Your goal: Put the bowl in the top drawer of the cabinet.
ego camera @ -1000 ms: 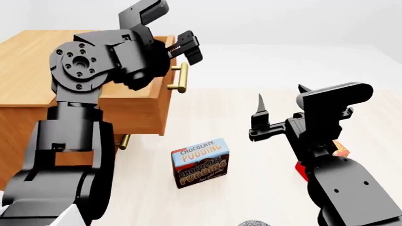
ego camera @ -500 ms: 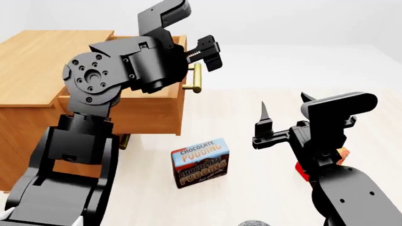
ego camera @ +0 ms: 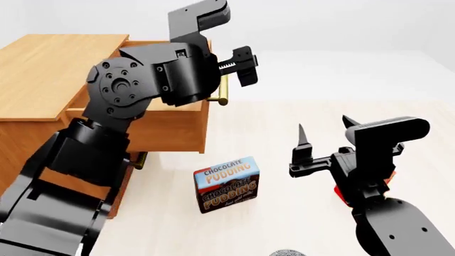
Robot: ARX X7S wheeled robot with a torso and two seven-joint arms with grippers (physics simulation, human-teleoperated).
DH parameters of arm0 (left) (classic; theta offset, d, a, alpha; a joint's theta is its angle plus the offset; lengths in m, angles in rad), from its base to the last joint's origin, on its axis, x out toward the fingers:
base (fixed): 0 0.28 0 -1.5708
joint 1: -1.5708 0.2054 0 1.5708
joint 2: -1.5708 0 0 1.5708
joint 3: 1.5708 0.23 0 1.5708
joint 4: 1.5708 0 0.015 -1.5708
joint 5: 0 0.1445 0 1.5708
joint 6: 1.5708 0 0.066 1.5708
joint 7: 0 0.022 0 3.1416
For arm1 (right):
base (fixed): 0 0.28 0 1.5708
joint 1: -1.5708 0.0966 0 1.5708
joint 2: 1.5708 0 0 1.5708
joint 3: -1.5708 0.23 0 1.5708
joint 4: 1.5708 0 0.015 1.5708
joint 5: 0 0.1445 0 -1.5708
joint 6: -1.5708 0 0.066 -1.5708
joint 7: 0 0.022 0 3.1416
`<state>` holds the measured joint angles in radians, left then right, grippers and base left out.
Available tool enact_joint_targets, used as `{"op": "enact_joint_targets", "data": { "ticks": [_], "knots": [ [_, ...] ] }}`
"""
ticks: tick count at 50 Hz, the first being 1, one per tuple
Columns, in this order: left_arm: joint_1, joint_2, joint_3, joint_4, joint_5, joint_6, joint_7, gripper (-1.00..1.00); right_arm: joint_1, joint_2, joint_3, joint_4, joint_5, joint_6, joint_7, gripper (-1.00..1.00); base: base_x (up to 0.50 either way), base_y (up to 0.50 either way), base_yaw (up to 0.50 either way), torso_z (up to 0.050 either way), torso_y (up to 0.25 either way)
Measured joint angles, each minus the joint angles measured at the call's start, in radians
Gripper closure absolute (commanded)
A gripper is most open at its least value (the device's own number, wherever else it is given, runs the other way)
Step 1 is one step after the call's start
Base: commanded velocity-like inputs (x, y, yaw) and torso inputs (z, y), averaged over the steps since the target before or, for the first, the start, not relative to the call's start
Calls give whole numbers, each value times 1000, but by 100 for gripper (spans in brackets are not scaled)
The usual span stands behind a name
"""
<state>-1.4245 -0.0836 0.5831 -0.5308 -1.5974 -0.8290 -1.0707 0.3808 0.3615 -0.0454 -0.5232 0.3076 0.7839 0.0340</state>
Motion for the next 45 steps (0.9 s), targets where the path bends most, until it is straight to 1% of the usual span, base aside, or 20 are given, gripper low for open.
{"op": "enact_joint_targets", "data": {
  "ticks": [6,10,16,25,35,45],
  "knots": [
    [-32,-16,25,-4,-72,15,-12,-100,-7,-1,6,2,7,-8,-1,-100,0,0,-3,0,4],
    [-76,-13,12,34,-135,45,21,-100,-7,-3,6,4,9,-11,-1,-100,0,0,0,0,0],
    [-133,-24,-6,88,-184,75,66,-100,-7,-3,3,8,12,-16,-3,-100,0,0,0,0,0],
    [-173,-75,-31,192,-235,81,78,-100,0,1,-12,13,4,-12,3,-100,0,0,0,0,0],
    [-97,-171,-65,431,-318,62,43,-100,26,16,5,3,-5,20,29,-100,0,0,0,0,0],
    [72,-265,-96,699,-402,57,8,-100,57,37,43,-22,-19,68,71,-100,0,0,0,0,0]
  ]
}}
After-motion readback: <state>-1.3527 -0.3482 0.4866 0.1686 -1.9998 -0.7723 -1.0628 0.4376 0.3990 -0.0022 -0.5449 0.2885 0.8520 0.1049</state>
